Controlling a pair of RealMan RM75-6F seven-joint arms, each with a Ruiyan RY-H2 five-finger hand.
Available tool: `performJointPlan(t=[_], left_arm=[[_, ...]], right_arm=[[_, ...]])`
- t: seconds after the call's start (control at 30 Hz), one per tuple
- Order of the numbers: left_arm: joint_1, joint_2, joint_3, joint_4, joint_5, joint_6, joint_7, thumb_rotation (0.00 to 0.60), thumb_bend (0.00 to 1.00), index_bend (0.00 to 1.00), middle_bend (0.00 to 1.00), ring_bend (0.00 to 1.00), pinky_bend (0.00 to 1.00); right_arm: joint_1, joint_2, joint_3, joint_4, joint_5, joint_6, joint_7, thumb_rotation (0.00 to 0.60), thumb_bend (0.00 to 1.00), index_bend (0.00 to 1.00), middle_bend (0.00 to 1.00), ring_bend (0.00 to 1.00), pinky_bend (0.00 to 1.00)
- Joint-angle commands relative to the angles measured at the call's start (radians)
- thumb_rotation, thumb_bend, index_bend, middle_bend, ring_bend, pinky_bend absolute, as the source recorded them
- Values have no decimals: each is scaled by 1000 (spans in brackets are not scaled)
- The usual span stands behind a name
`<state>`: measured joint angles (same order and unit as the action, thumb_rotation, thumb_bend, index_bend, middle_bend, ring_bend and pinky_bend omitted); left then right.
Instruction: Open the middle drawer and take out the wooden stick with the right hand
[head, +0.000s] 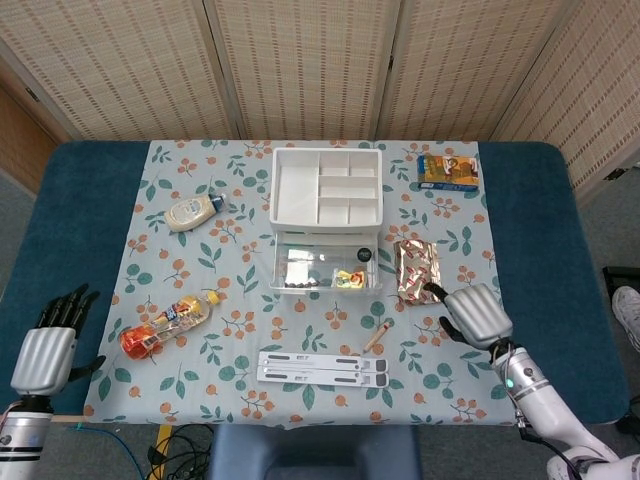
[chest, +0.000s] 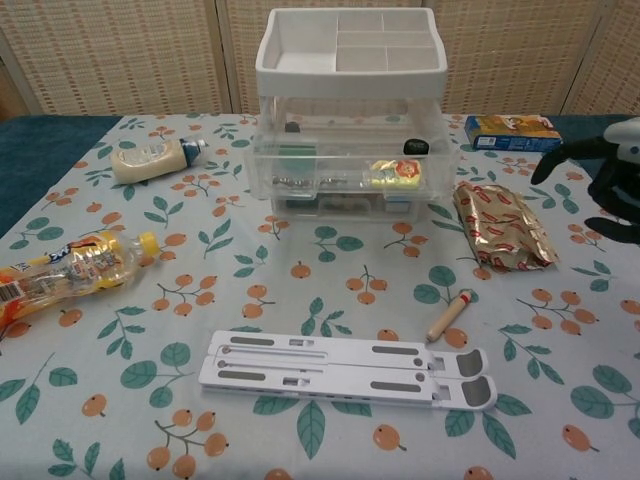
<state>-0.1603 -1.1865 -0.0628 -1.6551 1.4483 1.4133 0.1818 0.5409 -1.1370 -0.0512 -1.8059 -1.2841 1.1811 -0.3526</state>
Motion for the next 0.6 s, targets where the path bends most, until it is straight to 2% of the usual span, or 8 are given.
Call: performJointPlan(t=[0.03, 0.1, 0.23, 0.33, 0.4, 0.6], left_arm=[[-4, -3, -2, -3, 1, -3, 4, 600, 136, 98, 67, 100, 105], [-9, -5, -4, -6, 2, -5, 8, 600, 136, 98, 67, 100, 105], [-12, -7, -8, -13, 3, -2, 12, 600, 136, 98, 67, 100, 105], [-12, -5, -11, -18, 1, 5, 13, 600, 136, 98, 67, 100, 105], [-10, -4, -11, -21, 3, 11, 14, 600, 136, 98, 67, 100, 105], [0, 2, -2, -34, 16, 28, 19, 600, 136, 98, 67, 100, 105]], right_arm=[[-97, 52, -28, -22, -87, 135, 28, 600, 474, 228, 670, 685, 942], [-145, 58, -25, -4, -134, 220, 62, 600, 475, 231, 619, 631, 890], [-232, 49, -21, 51, -192, 358, 116, 600, 475, 231, 433, 406, 634], [-284, 45, -17, 84, -213, 422, 155, 600, 475, 215, 336, 287, 502], [-313, 43, -15, 95, -220, 451, 177, 600, 475, 208, 311, 266, 471], [-371, 37, -7, 106, -227, 487, 213, 600, 475, 207, 295, 259, 462]])
